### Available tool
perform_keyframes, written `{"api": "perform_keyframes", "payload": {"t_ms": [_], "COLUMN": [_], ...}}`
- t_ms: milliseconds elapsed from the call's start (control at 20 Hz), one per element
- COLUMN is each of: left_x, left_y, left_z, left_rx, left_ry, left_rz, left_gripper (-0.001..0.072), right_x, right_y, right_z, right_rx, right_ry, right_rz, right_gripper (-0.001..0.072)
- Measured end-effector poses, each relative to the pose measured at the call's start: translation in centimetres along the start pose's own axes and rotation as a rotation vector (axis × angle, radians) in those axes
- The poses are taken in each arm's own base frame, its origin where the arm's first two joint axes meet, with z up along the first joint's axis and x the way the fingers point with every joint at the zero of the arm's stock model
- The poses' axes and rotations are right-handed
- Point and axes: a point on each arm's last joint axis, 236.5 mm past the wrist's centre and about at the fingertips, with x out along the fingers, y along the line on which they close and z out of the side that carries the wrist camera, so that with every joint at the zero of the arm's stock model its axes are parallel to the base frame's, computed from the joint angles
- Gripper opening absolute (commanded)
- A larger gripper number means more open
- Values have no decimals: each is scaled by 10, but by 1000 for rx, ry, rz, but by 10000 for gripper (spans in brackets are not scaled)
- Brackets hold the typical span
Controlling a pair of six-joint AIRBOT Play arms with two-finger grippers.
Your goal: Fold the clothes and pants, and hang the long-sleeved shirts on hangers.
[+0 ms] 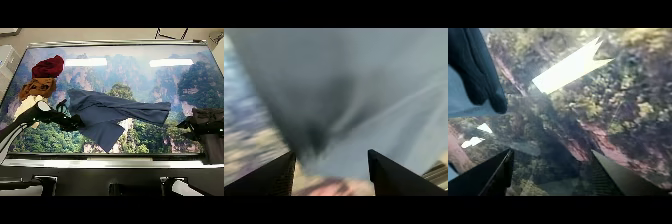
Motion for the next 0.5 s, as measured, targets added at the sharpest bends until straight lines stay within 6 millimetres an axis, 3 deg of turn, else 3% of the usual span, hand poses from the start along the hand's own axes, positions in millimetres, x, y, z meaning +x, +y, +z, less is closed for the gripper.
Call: {"api": "perform_keyframes", "payload": {"t_ms": [50,100,300,500], "left_x": [4,8,10,-7], "left_y": [-4,-5,-8,-10], "left_z": [1,4,13,22], "left_rx": [6,1,10,12], "left_ry": [-13,-34,-86,-132], "left_rz": [3,9,15,-3], "left_gripper": [283,58,30,30], "right_x": [1,2,21,65], "right_y": [3,8,40,111], "right_z": [-2,-3,-18,-42], "right_rx": [-2,-6,-98,-229], "right_ry": [6,10,53,82], "right_rz": [18,38,79,157], "right_gripper": [613,613,652,652]}}
